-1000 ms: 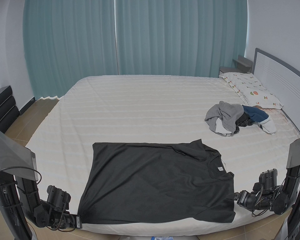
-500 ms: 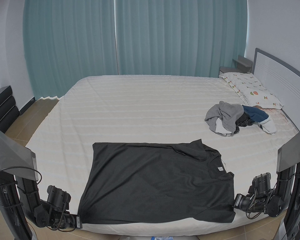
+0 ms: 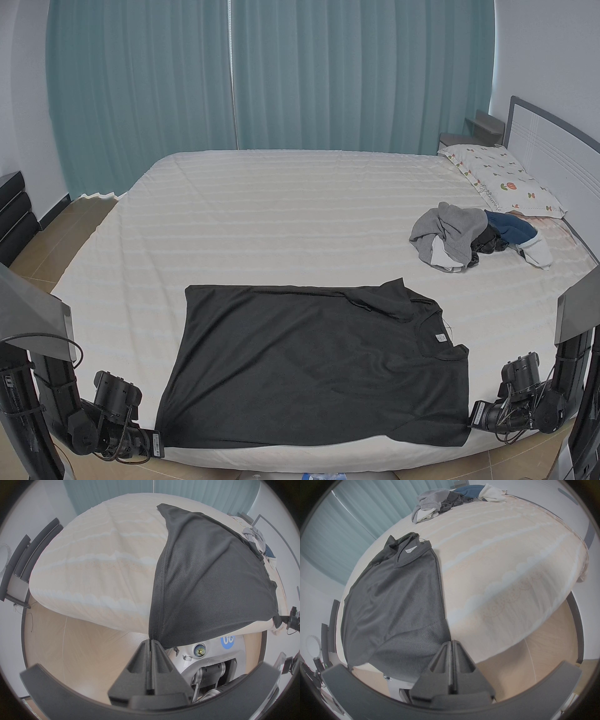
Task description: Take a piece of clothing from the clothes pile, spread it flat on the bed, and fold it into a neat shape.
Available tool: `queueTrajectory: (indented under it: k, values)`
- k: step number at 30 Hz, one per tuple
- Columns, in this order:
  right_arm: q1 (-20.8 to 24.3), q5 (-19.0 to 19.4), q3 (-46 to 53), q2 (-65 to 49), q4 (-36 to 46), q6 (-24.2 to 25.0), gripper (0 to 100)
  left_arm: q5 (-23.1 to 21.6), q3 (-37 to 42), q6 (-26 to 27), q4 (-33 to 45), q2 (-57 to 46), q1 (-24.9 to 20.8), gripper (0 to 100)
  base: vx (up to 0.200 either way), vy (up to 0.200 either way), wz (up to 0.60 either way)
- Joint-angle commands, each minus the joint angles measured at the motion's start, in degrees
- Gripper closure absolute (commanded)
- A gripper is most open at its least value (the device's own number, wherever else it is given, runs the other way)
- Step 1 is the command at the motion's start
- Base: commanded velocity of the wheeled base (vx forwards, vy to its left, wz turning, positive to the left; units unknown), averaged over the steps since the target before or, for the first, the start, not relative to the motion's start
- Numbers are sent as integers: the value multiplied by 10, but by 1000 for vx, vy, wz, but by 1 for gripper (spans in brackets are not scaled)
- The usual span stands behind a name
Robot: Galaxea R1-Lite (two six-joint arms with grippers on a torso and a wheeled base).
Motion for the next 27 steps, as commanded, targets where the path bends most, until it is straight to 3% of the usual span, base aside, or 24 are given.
queueTrajectory:
  k: [1, 7, 8, 15, 18, 27]
  values:
    - [-3, 0, 10, -61, 50, -18, 100, 1, 9, 4, 3, -5, 1, 100, 0, 0, 0]
    - [-13, 0, 10, -85, 50, -24, 100, 1, 9, 4, 2, -7, 2, 100, 0, 0, 0]
    - [-13, 0, 10, -85, 58, -25, 0, 1, 9, 4, 2, -7, 2, 100, 0, 0, 0]
    - [-16, 19, 3, -79, 34, -21, 0, 1, 9, 4, 1, -6, 2, 100, 0, 0, 0]
    - [-16, 42, 2, -38, -29, 5, 0, 1, 9, 4, 1, -6, 2, 100, 0, 0, 0]
    - [-7, 33, 10, 86, -205, 20, 0, 1, 9, 4, 0, -6, 1, 100, 0, 0, 0]
